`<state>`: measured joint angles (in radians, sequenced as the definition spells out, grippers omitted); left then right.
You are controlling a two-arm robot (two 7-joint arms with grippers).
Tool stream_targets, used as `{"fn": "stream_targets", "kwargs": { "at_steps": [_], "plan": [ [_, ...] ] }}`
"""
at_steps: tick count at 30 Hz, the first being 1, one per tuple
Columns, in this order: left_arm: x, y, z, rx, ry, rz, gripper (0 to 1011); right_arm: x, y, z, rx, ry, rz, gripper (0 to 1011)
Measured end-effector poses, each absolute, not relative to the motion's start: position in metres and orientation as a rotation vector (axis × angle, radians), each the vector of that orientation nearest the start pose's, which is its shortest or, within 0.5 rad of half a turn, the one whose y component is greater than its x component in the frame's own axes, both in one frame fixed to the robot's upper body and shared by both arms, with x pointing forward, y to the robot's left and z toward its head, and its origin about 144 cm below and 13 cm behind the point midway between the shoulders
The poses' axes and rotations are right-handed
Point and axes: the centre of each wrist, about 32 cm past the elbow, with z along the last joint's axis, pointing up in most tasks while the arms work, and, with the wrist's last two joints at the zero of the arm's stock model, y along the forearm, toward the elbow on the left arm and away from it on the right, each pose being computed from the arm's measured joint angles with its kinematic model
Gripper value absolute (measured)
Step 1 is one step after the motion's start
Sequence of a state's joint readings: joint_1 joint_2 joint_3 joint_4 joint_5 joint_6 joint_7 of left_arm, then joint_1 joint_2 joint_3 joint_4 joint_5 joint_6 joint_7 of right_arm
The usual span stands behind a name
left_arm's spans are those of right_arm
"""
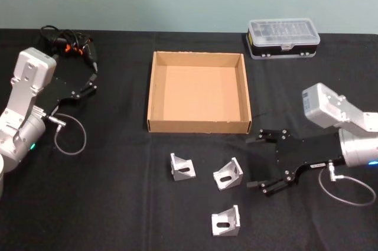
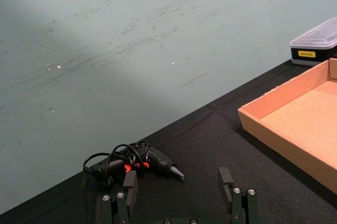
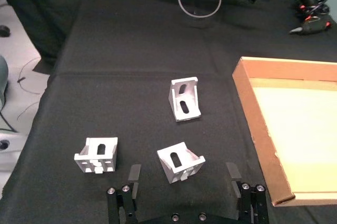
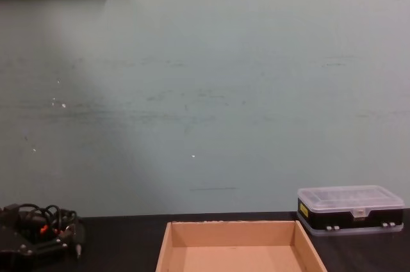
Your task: Use one hand to pick up the angle iron from the table and place it into the box.
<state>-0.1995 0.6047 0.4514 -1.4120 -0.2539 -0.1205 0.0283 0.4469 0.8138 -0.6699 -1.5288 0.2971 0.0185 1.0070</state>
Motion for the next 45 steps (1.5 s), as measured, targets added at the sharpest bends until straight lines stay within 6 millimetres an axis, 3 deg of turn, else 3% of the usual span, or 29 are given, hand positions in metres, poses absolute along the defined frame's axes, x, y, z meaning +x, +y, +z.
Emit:
{"fn": "stream_targets", "kwargs": {
  "at_steps": [24, 40, 45],
  "plan": [
    [0.489, 0.31, 1.14, 0.304, -0.285, 1.248, 1000, 0.552, -0.289, 1.205, -0.612, -0.179, -0.023, 1003],
    [0.489, 0.31, 1.14, 0.304, -0.285, 1.248, 1000, 0.559, -0.284, 1.197, -0.627, -0.163, 0.011, 1002],
    [0.489, 0.31, 1.14, 0.305, -0.285, 1.248, 1000, 0.559, -0.284, 1.195, -0.629, -0.157, 0.003, 919]
  ]
}}
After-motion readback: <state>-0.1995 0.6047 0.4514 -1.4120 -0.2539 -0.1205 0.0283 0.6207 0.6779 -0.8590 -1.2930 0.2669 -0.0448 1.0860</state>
